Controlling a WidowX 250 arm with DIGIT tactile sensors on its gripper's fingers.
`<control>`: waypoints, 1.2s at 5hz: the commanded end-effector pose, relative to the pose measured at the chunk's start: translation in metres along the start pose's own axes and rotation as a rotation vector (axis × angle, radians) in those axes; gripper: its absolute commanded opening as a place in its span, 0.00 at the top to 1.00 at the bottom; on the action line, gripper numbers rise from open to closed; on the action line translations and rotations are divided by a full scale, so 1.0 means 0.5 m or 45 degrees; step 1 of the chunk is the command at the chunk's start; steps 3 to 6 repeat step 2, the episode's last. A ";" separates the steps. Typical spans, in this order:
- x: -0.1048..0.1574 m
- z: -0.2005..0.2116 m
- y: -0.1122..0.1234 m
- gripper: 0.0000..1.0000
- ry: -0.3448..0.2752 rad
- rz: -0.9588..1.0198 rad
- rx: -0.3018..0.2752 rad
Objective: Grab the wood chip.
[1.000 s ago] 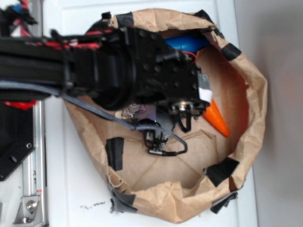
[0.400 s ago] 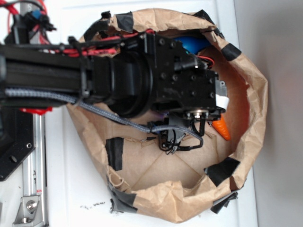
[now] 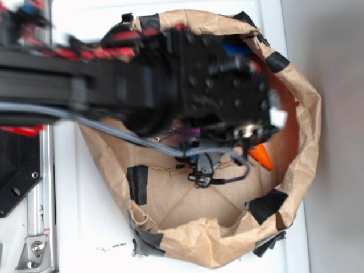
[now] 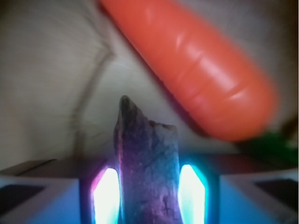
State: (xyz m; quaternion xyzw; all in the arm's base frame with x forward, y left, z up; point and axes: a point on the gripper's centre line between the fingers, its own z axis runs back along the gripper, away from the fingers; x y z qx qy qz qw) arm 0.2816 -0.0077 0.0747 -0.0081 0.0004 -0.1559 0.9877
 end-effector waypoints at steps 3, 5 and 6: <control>0.000 0.284 -0.014 1.00 -0.164 0.121 -0.109; 0.000 0.284 -0.014 1.00 -0.164 0.121 -0.109; 0.000 0.284 -0.014 1.00 -0.164 0.121 -0.109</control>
